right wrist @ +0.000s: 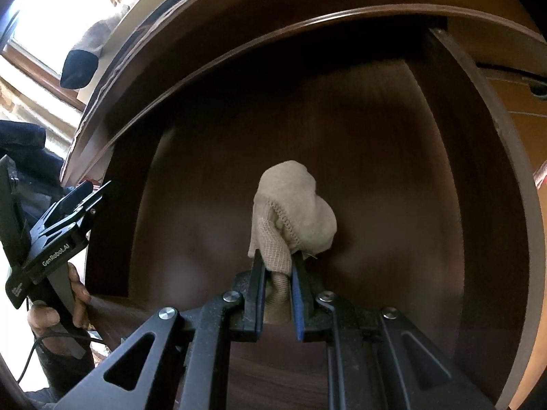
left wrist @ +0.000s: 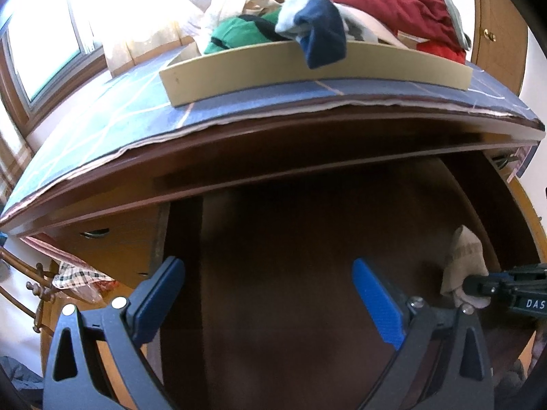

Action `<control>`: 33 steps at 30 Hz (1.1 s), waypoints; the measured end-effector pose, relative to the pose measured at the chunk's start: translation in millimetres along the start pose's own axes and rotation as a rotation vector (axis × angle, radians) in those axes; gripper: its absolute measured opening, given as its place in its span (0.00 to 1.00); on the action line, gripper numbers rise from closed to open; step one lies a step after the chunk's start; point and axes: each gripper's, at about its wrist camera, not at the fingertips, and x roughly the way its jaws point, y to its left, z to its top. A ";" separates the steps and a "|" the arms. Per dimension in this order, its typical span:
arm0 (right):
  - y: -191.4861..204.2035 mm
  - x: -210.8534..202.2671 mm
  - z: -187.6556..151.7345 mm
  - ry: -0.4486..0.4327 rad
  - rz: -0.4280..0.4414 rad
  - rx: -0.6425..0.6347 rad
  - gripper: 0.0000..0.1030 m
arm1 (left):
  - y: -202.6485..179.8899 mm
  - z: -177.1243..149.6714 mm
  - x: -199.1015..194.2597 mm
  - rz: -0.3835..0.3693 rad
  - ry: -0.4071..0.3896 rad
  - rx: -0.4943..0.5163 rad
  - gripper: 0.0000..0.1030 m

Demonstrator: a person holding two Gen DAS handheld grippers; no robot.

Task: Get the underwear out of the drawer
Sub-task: 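Carry the beige sock up out of the drawer toward the tray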

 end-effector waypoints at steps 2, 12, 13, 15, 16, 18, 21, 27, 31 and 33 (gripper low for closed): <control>-1.0 -1.3 -0.2 -0.009 0.004 0.003 0.14 | -3.4 -0.2 -0.8 0.008 -0.002 0.018 0.97; -5.5 -29.6 -5.5 -0.065 0.035 0.002 0.14 | -12.6 -3.7 -7.5 0.044 -0.028 0.071 0.97; -5.1 -34.9 -5.8 -0.075 0.039 0.001 0.14 | -13.1 -3.7 -7.5 0.044 -0.029 0.073 0.97; -2.6 -43.1 -6.4 -0.091 0.041 -0.007 0.14 | -12.8 -4.4 -7.9 0.042 -0.030 0.074 0.97; -0.6 -49.3 -6.6 -0.103 0.038 -0.016 0.14 | -12.7 -4.6 -8.2 0.042 -0.031 0.075 0.97; 3.1 -59.5 -5.9 -0.124 0.033 -0.032 0.14 | -12.0 -5.3 -8.7 0.043 -0.034 0.075 0.97; 10.0 -74.7 -2.9 -0.163 0.024 -0.061 0.14 | -12.3 -5.9 -9.6 0.043 -0.039 0.077 0.97; 16.9 -98.0 -0.7 -0.215 0.022 -0.083 0.14 | -12.6 -7.1 -11.4 0.045 -0.047 0.073 0.97; 19.6 -110.3 1.3 -0.237 0.027 -0.097 0.14 | -11.7 -6.6 -12.6 0.042 -0.047 0.068 0.97; 23.2 -112.9 2.7 -0.249 0.023 -0.104 0.14 | -9.7 -6.0 -12.7 0.040 -0.047 0.065 0.97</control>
